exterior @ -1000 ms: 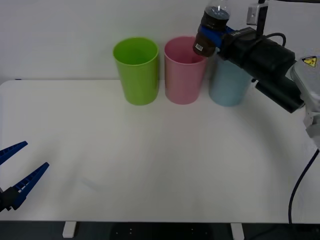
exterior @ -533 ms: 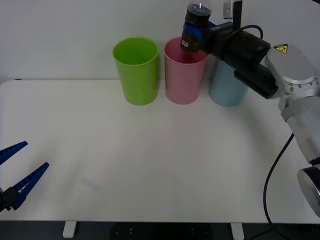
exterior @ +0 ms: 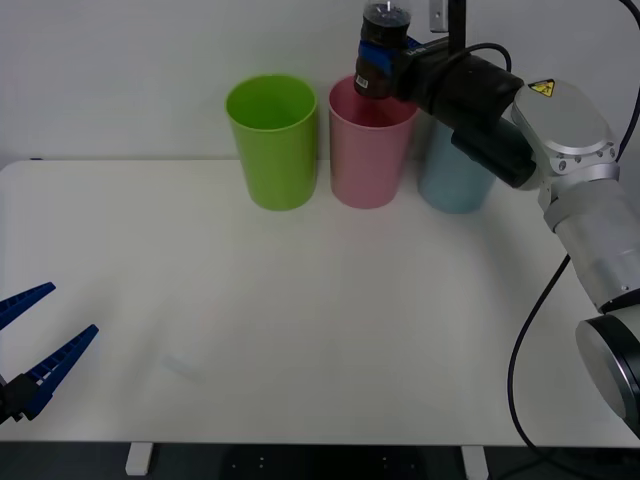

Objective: Grasp the object on the table and drop it into the matching bin: aluminum can to the light blue bin, PET bottle to the pink bin.

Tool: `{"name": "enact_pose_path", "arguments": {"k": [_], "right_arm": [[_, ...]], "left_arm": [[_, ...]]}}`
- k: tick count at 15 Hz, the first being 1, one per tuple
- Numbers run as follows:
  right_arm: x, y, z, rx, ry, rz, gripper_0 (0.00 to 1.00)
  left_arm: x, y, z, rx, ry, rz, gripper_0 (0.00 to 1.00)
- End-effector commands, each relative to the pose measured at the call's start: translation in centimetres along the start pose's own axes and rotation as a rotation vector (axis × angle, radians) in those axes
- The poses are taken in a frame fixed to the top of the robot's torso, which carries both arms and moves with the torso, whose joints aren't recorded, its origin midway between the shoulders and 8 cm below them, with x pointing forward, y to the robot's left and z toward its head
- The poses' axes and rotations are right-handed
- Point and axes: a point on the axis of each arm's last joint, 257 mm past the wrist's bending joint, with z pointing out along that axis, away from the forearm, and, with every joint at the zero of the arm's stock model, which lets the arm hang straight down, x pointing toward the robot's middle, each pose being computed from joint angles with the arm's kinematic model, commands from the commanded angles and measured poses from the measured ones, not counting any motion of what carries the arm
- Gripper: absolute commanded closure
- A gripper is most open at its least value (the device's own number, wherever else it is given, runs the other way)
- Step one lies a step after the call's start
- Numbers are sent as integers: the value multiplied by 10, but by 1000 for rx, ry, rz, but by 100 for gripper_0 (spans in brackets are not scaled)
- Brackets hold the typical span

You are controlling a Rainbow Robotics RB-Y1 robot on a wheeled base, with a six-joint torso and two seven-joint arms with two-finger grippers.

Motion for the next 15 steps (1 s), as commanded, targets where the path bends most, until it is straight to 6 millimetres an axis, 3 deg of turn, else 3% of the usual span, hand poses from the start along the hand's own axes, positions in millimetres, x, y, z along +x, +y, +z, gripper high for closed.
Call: {"name": "enact_pose_path", "arguments": {"k": [1, 3, 4, 12, 15], "right_arm": [[-1, -1, 0, 1, -2, -7, 77], [-2, 0, 0, 1, -3, -17, 7], [-1, 0, 0, 1, -3, -26, 0], [0, 3, -3, -16, -11, -14, 0], [1, 1, -24, -51, -30, -9, 0]], "left_arm": [[0, 0, 0, 0, 0, 0, 0], [0, 0, 0, 0, 0, 0, 0], [0, 0, 0, 0, 0, 0, 0], [0, 0, 0, 0, 0, 0, 0], [0, 0, 0, 0, 0, 0, 0]]}}
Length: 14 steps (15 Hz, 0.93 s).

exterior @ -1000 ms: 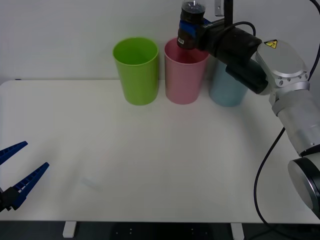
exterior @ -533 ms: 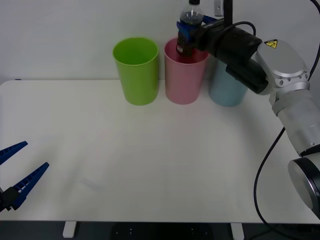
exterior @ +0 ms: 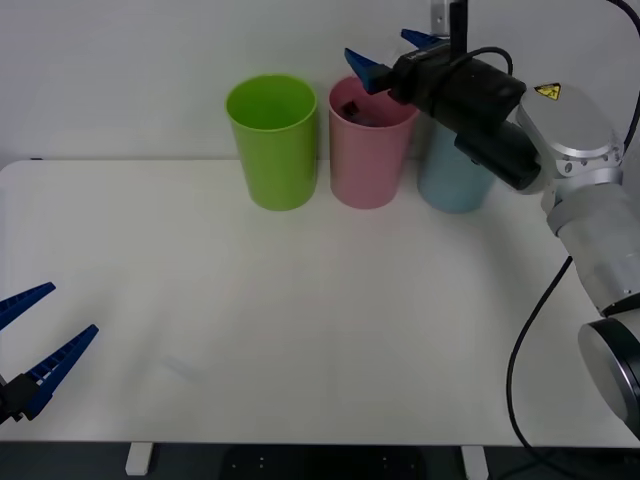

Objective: Grasp the object on the table and drop it into the matching bin: aluminum can to the light blue bin, PET bottle to the pink bin.

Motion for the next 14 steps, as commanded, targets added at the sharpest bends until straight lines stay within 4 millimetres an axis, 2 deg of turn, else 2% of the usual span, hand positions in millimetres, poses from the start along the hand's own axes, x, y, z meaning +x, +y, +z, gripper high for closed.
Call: {"name": "enact_pose_path", "arguments": {"k": [1, 4, 14], "right_arm": [[-1, -4, -25, -14, -22, -16, 0], [6, -8, -61, -25, -27, -42, 0], [53, -32, -176, -1, 42, -100, 0]], "left_arm": [[0, 0, 0, 0, 0, 0, 0], [0, 0, 0, 0, 0, 0, 0], [0, 0, 0, 0, 0, 0, 0]]}}
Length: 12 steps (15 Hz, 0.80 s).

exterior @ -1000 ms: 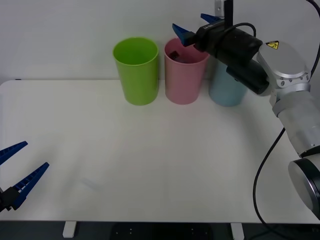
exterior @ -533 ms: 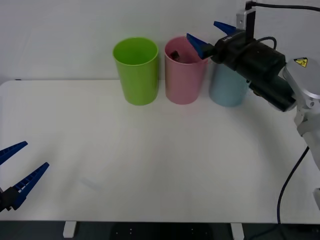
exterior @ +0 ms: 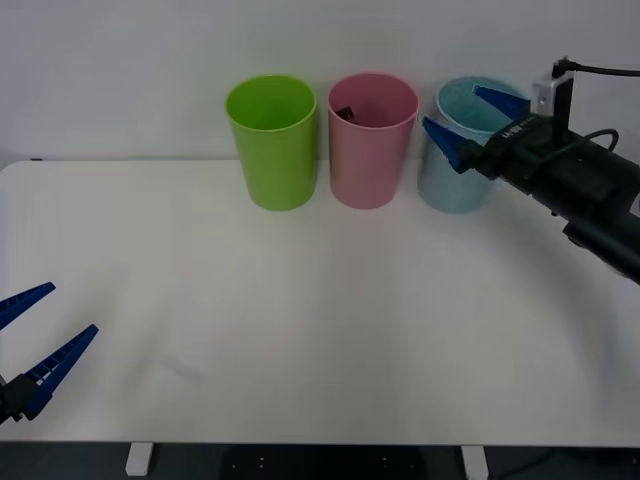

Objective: Grasp the object on the table and drop it into the matching bin: aluminum can to the light blue bin, PET bottle to the pink bin.

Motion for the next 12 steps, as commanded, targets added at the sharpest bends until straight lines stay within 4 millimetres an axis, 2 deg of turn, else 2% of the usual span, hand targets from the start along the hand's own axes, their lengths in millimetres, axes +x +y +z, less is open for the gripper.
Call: {"name": "enact_pose_path", "arguments": {"k": [1, 4, 8, 12], "right_arm": [[16, -5, -30, -3, 23, -40, 0], [36, -14, -60, 6, 52, -122, 0], [53, -18, -99, -11, 79, -116, 0], [74, -21, -146, -12, 117, -107, 0]], "left_arm": [[0, 0, 0, 0, 0, 0, 0], [0, 0, 0, 0, 0, 0, 0], [0, 0, 0, 0, 0, 0, 0], [0, 0, 0, 0, 0, 0, 0]]}}
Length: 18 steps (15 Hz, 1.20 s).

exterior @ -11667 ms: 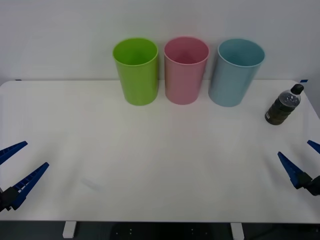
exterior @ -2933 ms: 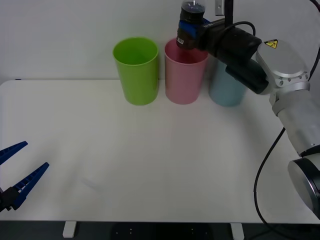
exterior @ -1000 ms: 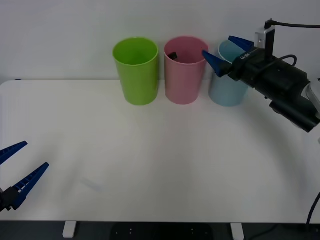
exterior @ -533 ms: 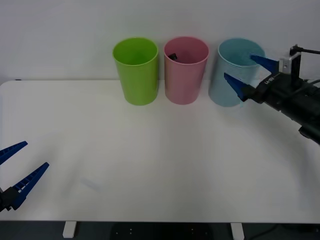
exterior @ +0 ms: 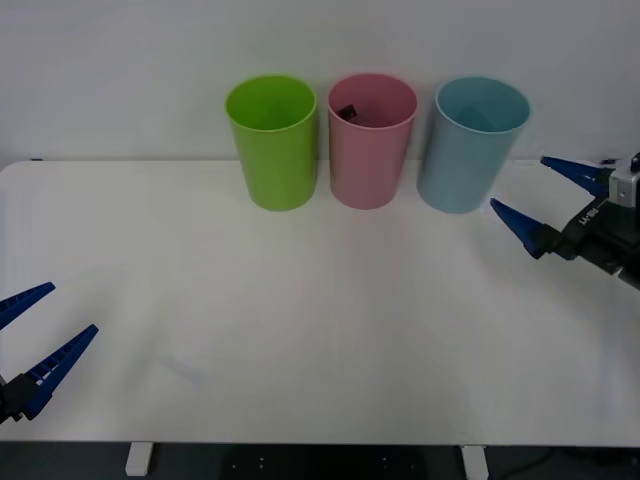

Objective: Grasp the object on the table and drop it into the matching bin: aluminum can to the light blue bin, PET bottle to the pink bin.

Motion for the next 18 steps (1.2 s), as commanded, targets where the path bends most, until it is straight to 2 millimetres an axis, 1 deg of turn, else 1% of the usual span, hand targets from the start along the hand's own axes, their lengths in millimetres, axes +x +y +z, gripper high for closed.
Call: {"name": "enact_pose_path", "arguments": {"k": [1, 2, 4, 7, 10, 13, 18], "right_arm": [[17, 1, -33, 4, 25, 11, 0], [20, 2, -41, 9, 34, 9, 0], [31, 5, -65, 33, 54, 27, 0], [43, 12, -90, 50, 71, 65, 0], [49, 15, -111, 67, 81, 86, 0], [54, 15, -121, 77, 93, 85, 0], [57, 15, -128, 85, 99, 96, 0]], "left_arm": [[0, 0, 0, 0, 0, 0, 0], [0, 0, 0, 0, 0, 0, 0], [0, 0, 0, 0, 0, 0, 0], [0, 0, 0, 0, 0, 0, 0], [0, 0, 0, 0, 0, 0, 0], [0, 0, 0, 0, 0, 0, 0], [0, 0, 0, 0, 0, 0, 0]]}}
